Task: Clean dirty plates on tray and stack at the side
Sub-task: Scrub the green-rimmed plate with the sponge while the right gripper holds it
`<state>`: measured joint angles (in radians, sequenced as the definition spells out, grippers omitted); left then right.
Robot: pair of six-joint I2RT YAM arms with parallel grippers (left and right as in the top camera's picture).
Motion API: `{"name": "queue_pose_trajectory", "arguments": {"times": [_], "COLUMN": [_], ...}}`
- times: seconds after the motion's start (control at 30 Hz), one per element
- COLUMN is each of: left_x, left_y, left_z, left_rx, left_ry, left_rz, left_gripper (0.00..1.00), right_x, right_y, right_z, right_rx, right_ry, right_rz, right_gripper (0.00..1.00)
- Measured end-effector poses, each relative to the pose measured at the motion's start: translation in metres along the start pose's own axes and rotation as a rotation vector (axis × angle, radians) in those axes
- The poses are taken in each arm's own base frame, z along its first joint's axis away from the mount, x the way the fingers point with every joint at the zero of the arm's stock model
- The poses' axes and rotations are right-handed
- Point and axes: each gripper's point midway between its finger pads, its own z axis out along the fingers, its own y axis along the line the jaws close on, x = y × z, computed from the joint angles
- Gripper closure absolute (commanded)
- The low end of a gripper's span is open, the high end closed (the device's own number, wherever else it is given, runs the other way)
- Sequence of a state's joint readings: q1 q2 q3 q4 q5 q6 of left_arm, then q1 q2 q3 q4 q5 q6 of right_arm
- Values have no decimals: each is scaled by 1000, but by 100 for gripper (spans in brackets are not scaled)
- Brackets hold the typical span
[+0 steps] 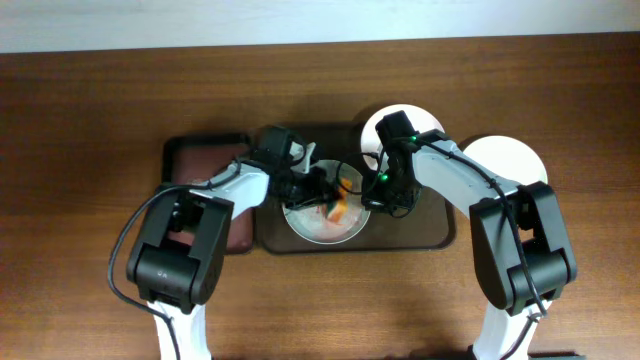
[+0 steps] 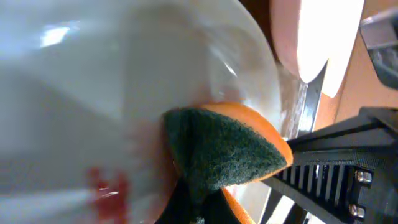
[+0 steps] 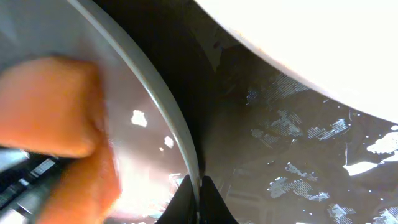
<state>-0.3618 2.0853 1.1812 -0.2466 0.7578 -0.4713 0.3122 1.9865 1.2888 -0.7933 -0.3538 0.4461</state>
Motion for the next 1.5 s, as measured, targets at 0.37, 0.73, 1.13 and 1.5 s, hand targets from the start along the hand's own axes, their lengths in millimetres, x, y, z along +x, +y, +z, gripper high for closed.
{"name": "queue_pose_trajectory", "arguments": {"times": [0.37,0.73,1.13,1.5], "left_x": [-8,-26,3,37], "left_y": [33,38,-25,-2], "left_z": [-39,-99,-66,-2], "left_rx": [-134,-434,-245,-311], "left_ry": [-31,-148,-106,-8], "left_rz": [64,85,22,-118], "left_gripper": [100,100,100,100], "right_x": [1,4,5,5], "right_y": [2,1,1,0], "right_z": [0,0,0,0], "right_rx": [-7,-5,-2,-1], "right_ry": [4,15,21,22], "right_rz": [-3,2,4,4], "right_gripper": [96,96,96,96]}}
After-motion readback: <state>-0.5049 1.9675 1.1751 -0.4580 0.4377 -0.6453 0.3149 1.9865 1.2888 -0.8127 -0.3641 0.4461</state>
